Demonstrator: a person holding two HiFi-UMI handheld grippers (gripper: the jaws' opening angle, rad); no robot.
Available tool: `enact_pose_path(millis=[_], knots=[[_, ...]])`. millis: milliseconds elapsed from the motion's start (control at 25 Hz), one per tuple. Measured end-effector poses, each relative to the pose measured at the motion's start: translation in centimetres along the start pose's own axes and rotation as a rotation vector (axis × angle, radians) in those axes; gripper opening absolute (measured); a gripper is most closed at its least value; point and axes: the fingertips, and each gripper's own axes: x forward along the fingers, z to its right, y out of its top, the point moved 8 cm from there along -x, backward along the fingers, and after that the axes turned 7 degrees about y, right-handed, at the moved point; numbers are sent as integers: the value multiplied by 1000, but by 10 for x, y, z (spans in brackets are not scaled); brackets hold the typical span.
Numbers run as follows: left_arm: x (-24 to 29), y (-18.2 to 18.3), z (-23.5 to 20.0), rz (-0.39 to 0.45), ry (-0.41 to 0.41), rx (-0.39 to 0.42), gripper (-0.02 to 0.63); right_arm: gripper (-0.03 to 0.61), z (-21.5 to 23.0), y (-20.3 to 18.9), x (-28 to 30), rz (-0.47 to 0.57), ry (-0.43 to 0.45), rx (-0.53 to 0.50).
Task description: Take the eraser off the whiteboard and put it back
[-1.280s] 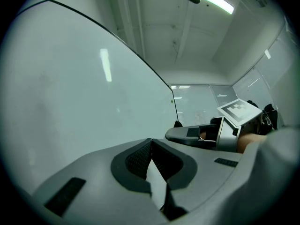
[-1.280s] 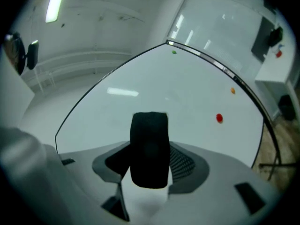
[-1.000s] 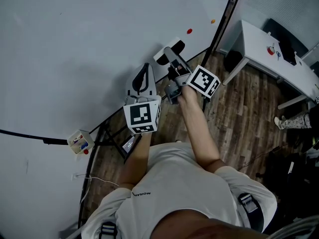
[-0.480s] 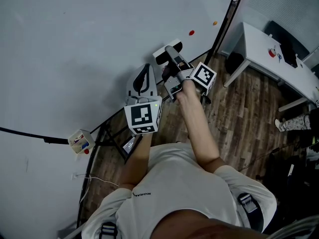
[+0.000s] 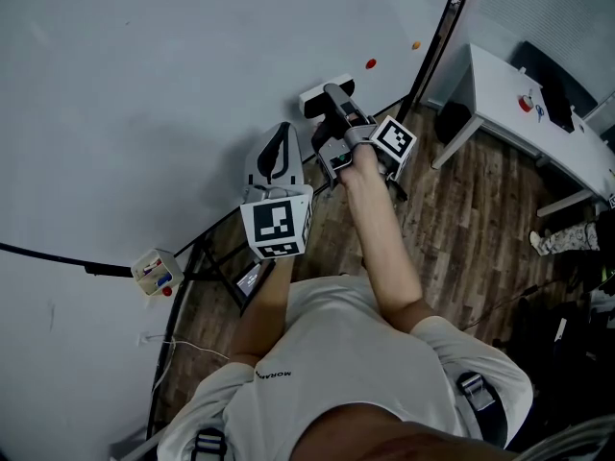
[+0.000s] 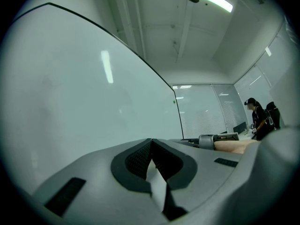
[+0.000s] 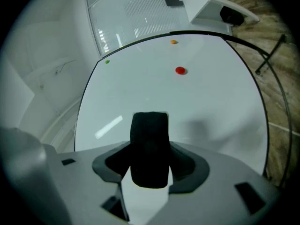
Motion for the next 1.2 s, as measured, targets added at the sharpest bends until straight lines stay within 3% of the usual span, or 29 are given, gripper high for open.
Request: enact_pose_path(millis=[920,1200], knots=[[1,-1,-7,4,23,37,3,236,22,11,29,42,-37,149],[1,-1,-7,9,25,42,3,236,22,12,36,4,-48,117]])
